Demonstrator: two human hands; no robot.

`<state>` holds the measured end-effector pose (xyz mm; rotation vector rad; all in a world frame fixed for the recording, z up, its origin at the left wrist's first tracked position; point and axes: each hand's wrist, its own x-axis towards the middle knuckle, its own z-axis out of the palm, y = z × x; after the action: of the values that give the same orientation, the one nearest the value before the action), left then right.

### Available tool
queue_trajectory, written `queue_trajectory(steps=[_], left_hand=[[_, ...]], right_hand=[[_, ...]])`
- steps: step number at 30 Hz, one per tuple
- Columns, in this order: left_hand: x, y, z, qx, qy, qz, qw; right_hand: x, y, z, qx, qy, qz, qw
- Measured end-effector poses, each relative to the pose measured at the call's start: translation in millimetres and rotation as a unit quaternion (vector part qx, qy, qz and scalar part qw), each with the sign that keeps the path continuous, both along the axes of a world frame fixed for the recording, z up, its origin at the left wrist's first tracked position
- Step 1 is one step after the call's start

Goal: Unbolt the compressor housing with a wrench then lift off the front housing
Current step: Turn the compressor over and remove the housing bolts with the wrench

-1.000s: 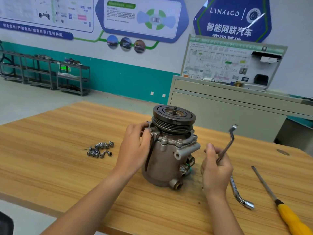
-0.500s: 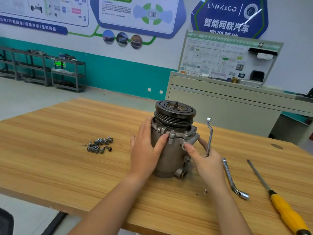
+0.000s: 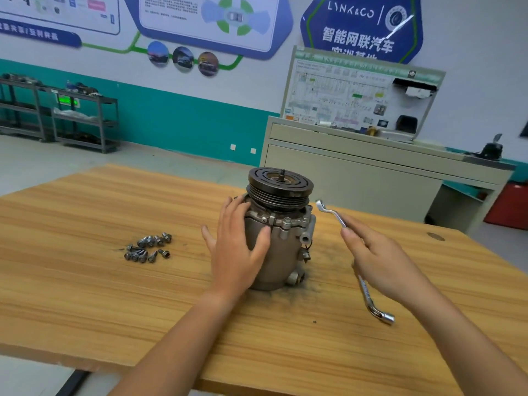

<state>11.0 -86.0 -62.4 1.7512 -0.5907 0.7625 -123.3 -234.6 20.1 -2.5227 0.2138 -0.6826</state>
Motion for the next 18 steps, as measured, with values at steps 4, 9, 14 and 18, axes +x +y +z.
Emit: queue_trajectory(steps=[4, 9, 14, 18], left_hand=[[13, 17, -11, 0.078, -0.054, -0.007, 0.995], [14, 17, -15, 0.069, -0.033, -0.027, 0.997], [12, 18, -15, 0.065, -0.031, -0.030, 0.997], [9, 15, -15, 0.066, -0.039, -0.038, 0.996]], right_hand=[[-6, -2, 14, -0.142, 0.104, -0.045, 0.983], [3, 13, 27, -0.227, 0.155, -0.059, 0.960], [18, 21, 41, -0.365, 0.220, -0.102, 0.899], [24, 25, 46, -0.438, 0.230, -0.107, 0.863]])
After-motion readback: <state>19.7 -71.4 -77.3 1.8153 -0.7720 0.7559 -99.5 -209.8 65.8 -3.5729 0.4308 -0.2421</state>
